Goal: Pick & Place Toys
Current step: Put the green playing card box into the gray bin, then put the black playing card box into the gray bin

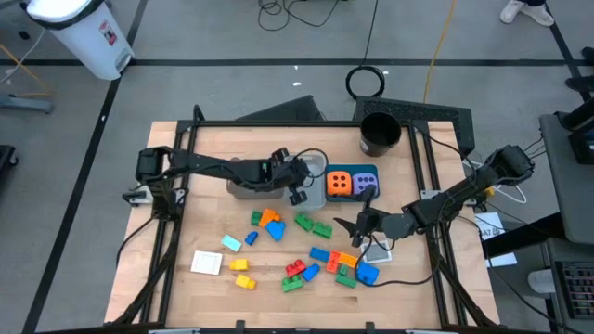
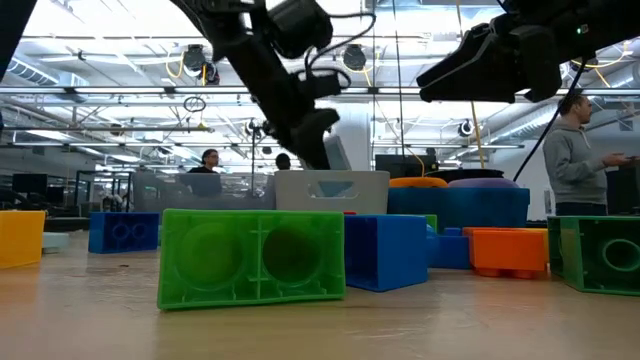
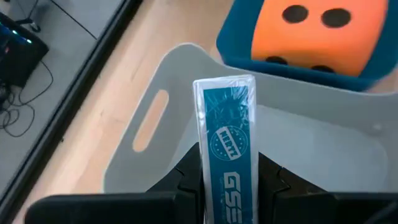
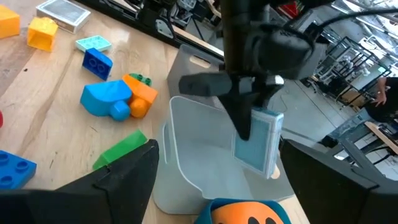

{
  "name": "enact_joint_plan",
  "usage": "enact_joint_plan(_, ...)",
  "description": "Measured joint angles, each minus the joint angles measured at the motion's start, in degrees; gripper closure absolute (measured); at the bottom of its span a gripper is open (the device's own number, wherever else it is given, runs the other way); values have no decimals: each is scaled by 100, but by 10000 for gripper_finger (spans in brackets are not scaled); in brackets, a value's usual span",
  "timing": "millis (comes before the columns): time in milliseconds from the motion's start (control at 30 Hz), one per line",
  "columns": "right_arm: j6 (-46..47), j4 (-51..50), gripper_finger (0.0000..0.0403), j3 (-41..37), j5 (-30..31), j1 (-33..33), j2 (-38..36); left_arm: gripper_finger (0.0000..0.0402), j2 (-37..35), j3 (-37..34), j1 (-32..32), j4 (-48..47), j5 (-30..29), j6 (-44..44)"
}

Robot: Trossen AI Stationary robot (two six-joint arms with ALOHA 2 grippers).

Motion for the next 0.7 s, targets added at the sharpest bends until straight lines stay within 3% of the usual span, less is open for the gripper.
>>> enact_joint_plan(167,0,-10,78,0,0,0,-1,326,293,-15,176,127,348,-74)
enact_joint_plan(333,7,-19,78,2,0,-2,-2,296,498,-13,181,47,-72,-171)
enact_joint_plan(567,0,-57,78,2,0,-2,-2,263,466,-13,125,93,-107,-221)
enact_joint_plan(700,-2,-59,78,2,0,-2,-2,223,458,-13,67,87,-115,-237)
